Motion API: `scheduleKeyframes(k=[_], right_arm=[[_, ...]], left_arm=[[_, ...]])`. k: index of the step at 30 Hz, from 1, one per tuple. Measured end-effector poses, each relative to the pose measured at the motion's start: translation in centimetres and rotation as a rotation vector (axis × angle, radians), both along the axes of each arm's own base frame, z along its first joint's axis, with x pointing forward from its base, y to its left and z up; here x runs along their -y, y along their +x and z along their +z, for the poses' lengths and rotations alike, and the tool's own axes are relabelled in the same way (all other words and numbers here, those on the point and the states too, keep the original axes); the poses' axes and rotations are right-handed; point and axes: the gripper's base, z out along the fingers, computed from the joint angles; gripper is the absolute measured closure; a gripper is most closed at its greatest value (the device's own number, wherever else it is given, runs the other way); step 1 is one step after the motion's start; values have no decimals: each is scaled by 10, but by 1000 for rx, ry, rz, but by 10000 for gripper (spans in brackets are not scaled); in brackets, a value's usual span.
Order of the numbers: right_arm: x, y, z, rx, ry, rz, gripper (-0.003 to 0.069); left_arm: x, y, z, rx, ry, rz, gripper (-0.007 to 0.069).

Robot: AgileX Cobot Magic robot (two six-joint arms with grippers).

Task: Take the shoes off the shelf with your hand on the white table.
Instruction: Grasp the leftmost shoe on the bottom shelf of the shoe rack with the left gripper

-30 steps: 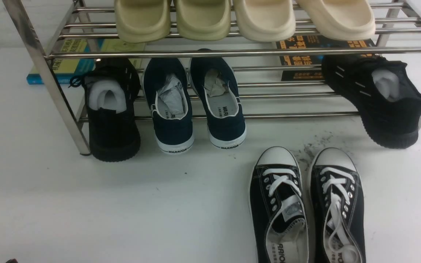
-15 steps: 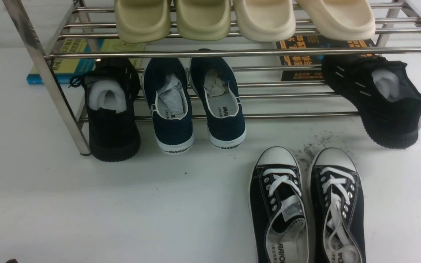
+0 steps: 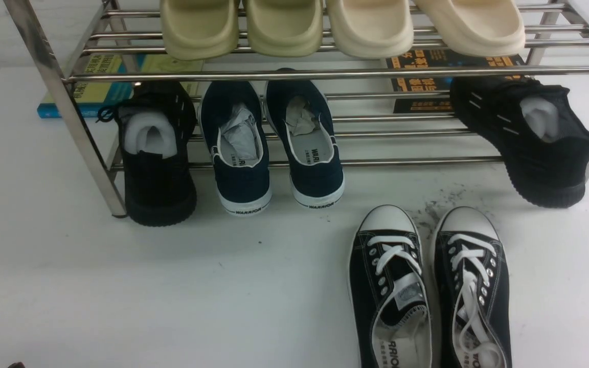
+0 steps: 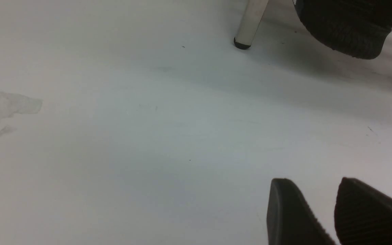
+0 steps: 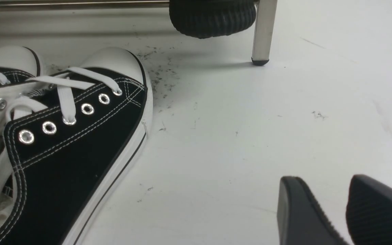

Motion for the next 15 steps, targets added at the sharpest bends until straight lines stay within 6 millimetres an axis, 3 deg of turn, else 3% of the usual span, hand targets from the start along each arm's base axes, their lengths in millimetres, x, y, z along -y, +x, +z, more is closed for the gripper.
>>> scheduleKeyframes(k=[8, 11, 15], right_arm=[[0, 0, 0, 0, 0, 0, 422], [0, 0, 0, 0, 0, 0, 422], [0, 0, 0, 0, 2, 0, 421]], left_arm=[[0, 0, 0, 0, 0, 0, 385], [2, 0, 1, 11, -76, 5, 385], [11, 1, 2, 0, -525, 46, 385]])
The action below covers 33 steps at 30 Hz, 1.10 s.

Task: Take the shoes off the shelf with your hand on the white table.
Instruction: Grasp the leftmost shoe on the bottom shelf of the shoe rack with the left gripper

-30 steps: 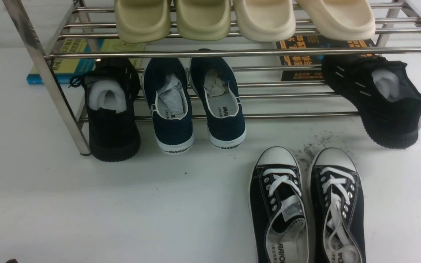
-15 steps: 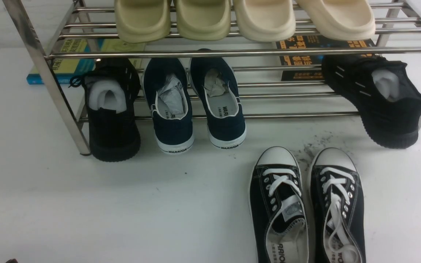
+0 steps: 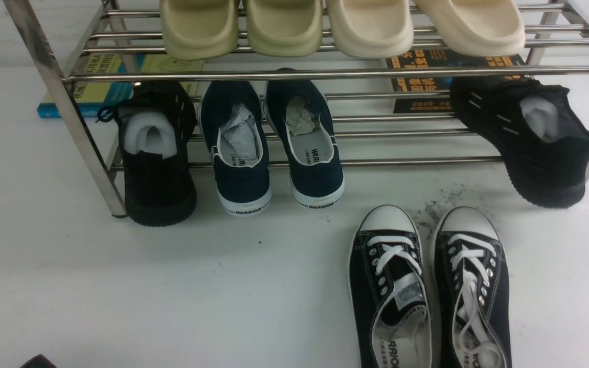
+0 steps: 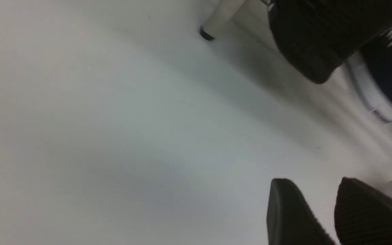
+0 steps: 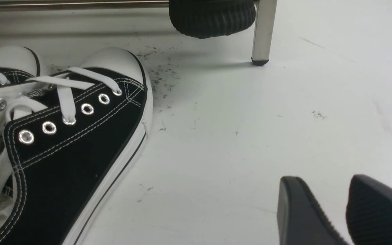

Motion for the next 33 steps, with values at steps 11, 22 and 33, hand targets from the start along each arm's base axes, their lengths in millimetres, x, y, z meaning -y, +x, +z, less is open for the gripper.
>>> scheduleKeyframes(k=[11, 22, 33], right_arm=[[0, 0, 0, 1, -2, 0, 421], [0, 0, 0, 1, -2, 0, 421], [0, 0, 0, 1, -2, 0, 421]], left_arm=[[9, 0, 7, -40, -630, 52, 385], [7, -7, 75, 196, -400, -24, 499], [19, 67, 133, -367, 105, -229, 607]])
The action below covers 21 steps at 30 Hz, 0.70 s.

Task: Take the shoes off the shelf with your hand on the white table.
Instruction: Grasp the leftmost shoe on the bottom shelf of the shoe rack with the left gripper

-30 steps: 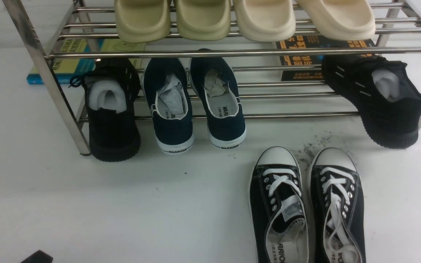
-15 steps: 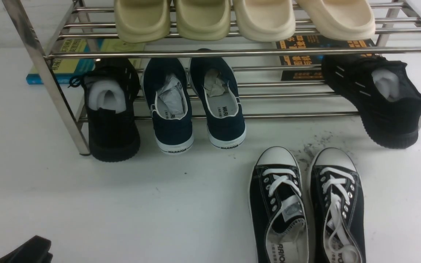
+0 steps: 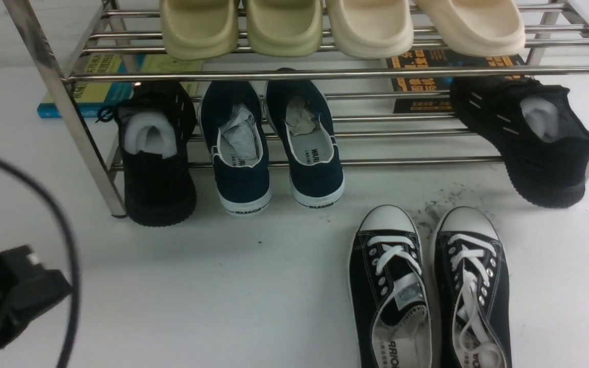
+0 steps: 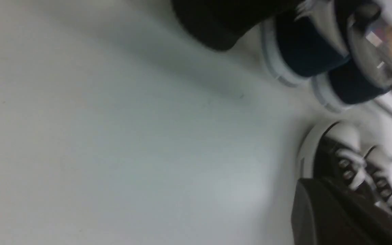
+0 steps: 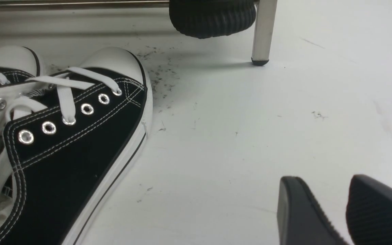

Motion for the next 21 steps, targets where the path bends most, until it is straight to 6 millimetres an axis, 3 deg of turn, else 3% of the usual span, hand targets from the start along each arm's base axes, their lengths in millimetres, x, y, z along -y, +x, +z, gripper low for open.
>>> scheduleKeyframes(k=[4, 9, 13, 16, 21], right_arm=[[0, 0, 0, 0, 0, 0, 421], [0, 0, 0, 0, 0, 0, 421], [0, 0, 0, 0, -1, 0, 421], [0, 0, 0, 0, -1, 0, 421], [0, 0, 0, 1, -1, 0, 421]], left_arm=[[5, 55, 8, -154, 81, -98, 587], [17, 109, 15, -233, 90, -239, 491], [33, 131, 23, -200, 96, -312, 408], [65, 147, 29, -131, 125, -403, 311], [94, 170, 32, -72, 197, -394, 258]])
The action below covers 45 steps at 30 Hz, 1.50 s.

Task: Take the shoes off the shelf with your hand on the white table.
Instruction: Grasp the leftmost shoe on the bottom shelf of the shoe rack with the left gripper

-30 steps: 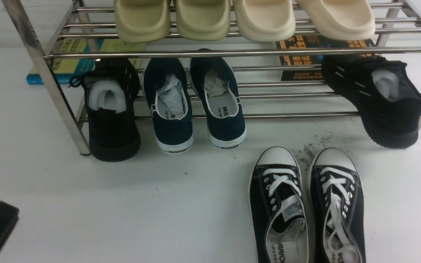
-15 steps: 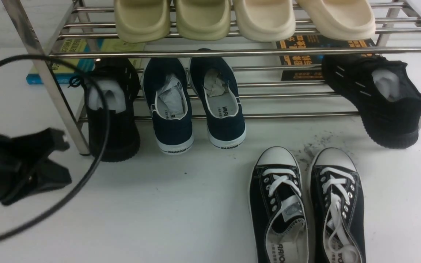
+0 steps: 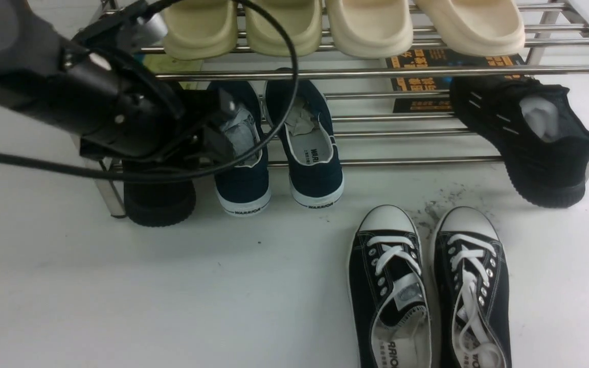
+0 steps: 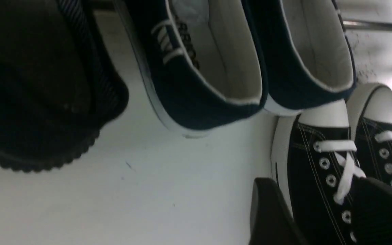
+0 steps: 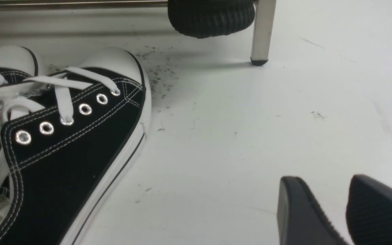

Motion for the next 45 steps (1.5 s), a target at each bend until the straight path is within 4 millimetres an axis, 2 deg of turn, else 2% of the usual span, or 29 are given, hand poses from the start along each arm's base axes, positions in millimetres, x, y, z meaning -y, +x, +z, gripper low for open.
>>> scheduleKeyframes(k=[3, 7, 14, 24, 34, 38, 39, 40, 41, 44, 45], right_arm=[[0, 0, 0, 0, 0, 0, 421], [0, 0, 0, 0, 0, 0, 421], [0, 0, 0, 0, 0, 0, 421], [0, 0, 0, 0, 0, 0, 421], [0, 0, 0, 0, 0, 0, 421], [0, 0, 0, 0, 0, 0, 421], [0, 0, 0, 0, 0, 0, 421], [0, 0, 0, 0, 0, 0, 421], [0, 0, 0, 0, 0, 0, 421], [0, 0, 0, 0, 0, 0, 421], [0, 0, 0, 0, 0, 0, 421]], left_arm=[[5, 12, -3, -7, 21, 52, 256], [5, 37, -18, -22, 101, 147, 256], [9, 61, -44, 0, 150, 164, 256], [16, 74, -57, 36, 137, 158, 256], [20, 85, -88, -26, 169, 153, 265], [21, 86, -88, -20, 163, 155, 333], [21, 86, -87, -14, 160, 156, 396], [21, 86, -87, -14, 160, 156, 405], [21, 86, -87, -14, 159, 157, 481], [21, 85, -85, -14, 157, 159, 578], [20, 84, -83, -10, 155, 159, 584]])
